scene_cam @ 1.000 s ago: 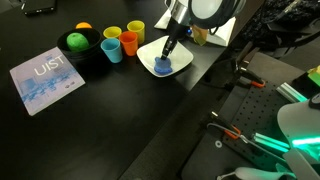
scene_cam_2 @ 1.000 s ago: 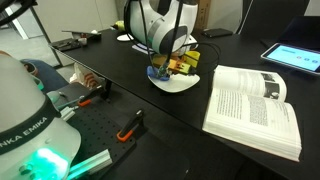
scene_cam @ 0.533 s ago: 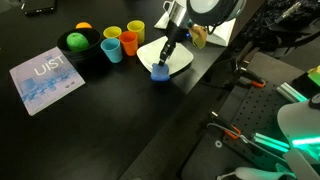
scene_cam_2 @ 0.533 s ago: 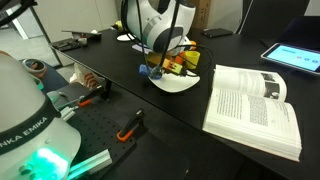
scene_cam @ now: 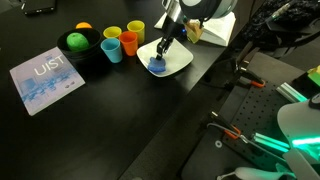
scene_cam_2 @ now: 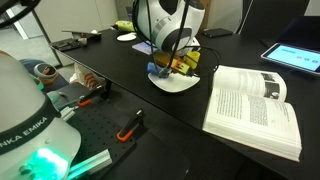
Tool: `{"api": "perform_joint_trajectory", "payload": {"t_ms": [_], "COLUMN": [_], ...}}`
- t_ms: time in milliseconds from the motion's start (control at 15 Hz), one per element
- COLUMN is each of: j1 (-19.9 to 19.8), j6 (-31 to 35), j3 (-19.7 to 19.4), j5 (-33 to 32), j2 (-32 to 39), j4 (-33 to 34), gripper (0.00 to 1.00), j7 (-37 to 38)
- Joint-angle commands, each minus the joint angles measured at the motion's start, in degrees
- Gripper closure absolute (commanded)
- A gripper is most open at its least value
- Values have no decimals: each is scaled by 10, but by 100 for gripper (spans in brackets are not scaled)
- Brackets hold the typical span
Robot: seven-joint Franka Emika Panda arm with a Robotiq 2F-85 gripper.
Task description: Use the blue sponge to wipe the white plate
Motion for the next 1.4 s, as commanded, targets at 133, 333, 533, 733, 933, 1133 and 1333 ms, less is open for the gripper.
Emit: {"api": "perform_joint_trajectory", "payload": {"t_ms": [133, 333, 533, 733, 933, 1133, 1333], "j1": [42, 39, 18, 2, -17, -33, -54], "j6": [-11, -10, -9, -5, -10, -11, -10], "j3": [-42, -40, -24, -15, -3, 0, 14], "j5": [22, 33, 45, 47, 47, 50, 56], "j2": [26, 28, 26, 14, 10, 1, -11], "j4": [70, 67, 43, 18, 10, -1, -11], "gripper": [99, 99, 99, 99, 99, 99, 99], "j7": [-5, -10, -11, -16, -15, -7, -2]}}
